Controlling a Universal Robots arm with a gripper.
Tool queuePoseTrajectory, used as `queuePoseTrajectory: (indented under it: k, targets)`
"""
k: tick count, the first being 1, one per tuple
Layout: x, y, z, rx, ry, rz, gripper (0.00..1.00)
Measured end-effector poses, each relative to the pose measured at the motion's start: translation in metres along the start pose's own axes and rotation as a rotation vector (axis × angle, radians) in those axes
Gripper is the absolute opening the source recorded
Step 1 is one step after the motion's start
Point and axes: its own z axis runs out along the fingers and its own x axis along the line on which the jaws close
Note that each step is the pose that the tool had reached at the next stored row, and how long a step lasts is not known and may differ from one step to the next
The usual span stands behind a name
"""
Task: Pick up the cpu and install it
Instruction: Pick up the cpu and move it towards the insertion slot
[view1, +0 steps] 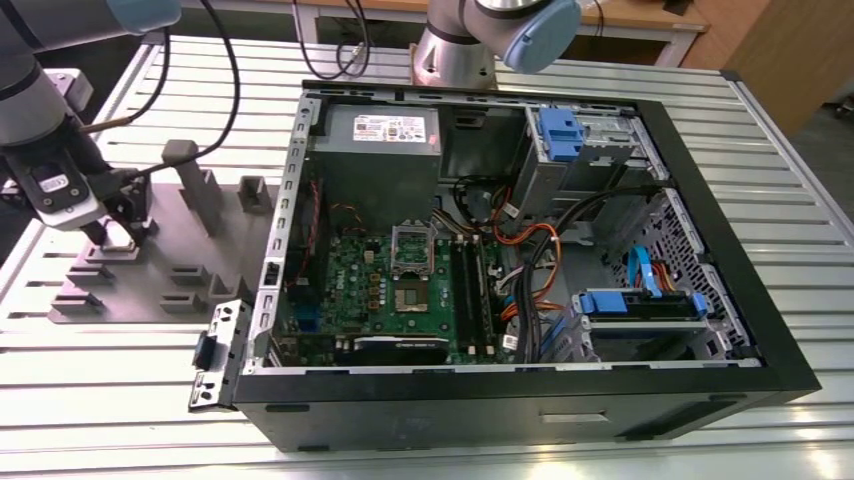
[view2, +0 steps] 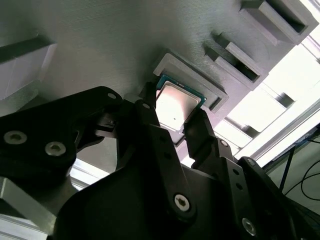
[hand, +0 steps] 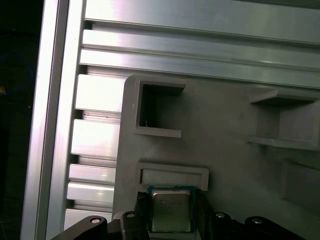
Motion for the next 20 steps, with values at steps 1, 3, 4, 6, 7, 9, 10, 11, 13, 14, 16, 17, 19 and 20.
queuePoseTrajectory:
  k: [1,3,4,6,7,9,10,11,13,14,16,17,19,20]
  targets:
    - [0.0000,0.0000,-0.0004,0.0000,0.0000,0.000,0.47]
    - [0.0000,0.0000,-0.0012,0.0000,0.0000,0.000,0.47]
    - [0.0000,0.0000,-0.0012,0.0000,-0.0002,0.000,0.47]
    - [0.0000,0.0000,-0.0022,0.0002,0.0003,0.000,0.47]
    - [0.0000,0.0000,-0.0027,0.0002,0.0002,0.000,0.47]
    - [0.0000,0.0001,-0.0042,0.0001,0.0001,0.000,0.47]
    - [0.0000,0.0001,-0.0048,0.0001,0.0001,0.000,0.47]
    - [-0.0001,0.0001,-0.0053,0.0000,0.0000,0.000,0.47]
    - [-0.0001,0.0001,-0.0057,0.0000,-0.0001,0.000,0.47]
    - [-0.0001,0.0001,-0.0093,0.0001,0.0001,0.000,0.47]
    - [-0.0001,0.0002,-0.0147,0.0000,0.0001,0.000,0.47]
    - [-0.0001,0.0002,-0.0148,0.0001,0.0001,0.000,0.47]
    - [-0.0001,0.0002,-0.0150,0.0001,0.0001,0.000,0.47]
    - [-0.0001,0.0002,-0.0154,0.0000,0.0001,0.000,0.47]
